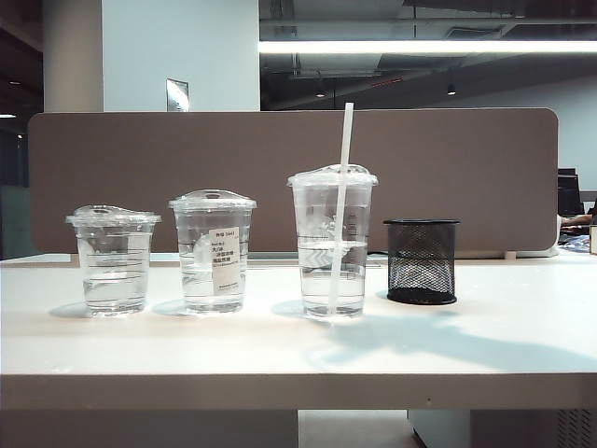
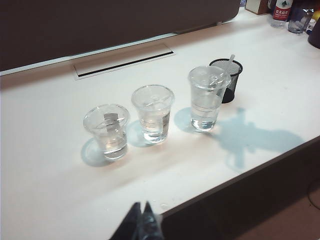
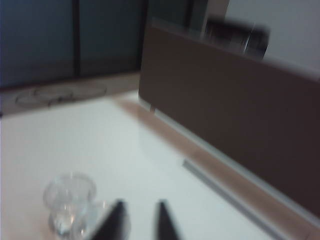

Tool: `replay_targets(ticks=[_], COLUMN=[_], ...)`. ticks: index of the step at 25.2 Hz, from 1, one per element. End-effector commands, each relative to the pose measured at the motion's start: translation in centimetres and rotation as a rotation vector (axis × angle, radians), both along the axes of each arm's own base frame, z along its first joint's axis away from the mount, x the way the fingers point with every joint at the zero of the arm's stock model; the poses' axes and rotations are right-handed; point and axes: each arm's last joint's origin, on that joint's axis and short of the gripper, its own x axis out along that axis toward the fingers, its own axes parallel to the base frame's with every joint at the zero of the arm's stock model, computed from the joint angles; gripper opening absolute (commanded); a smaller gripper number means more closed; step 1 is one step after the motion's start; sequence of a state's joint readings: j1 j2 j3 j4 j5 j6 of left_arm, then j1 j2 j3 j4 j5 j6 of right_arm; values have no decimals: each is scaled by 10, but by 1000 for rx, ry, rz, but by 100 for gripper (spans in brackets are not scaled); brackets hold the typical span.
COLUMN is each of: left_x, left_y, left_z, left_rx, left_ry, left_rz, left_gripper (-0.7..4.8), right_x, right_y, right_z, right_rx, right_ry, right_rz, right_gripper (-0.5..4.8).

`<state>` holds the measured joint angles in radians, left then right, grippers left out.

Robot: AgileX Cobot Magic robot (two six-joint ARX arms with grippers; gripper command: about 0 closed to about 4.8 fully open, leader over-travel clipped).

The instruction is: Pick up the straw and insert it into the large coffee cup.

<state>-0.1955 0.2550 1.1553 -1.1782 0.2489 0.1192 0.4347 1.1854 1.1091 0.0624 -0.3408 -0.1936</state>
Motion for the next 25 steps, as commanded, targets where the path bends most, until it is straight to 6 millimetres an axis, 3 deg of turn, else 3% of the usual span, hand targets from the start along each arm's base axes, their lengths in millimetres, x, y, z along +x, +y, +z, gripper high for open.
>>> replay_targets(ticks=[1, 6, 10, 17, 20, 25], left_x=[2, 20, 72, 116, 133, 138], left_y=[0, -4, -17, -26, -29, -30], left_z=[3, 0, -27, -79, -125, -156], left_rx=[-7, -25, -166, -188, -223, -226], left_ry=[-36, -96, -166, -217, -125, -15], left_rz=[1, -9, -92, -86, -78, -62], left_gripper=[-5, -5, -5, -5, -5, -5], right_x=[-32, -76, -115, -135, -145, -148], right_y=[-17, -40, -58, -67, -72, -73], right_z=[23, 30, -8, -60, -91, -126], right_rx=[37, 95, 187, 232, 260, 259], right_ry=[-67, -166, -233, -156, -122, -67], right_rz=[-71, -155, -156, -142, -139, -138], right_gripper=[-9, -9, -9, -9, -9, -9])
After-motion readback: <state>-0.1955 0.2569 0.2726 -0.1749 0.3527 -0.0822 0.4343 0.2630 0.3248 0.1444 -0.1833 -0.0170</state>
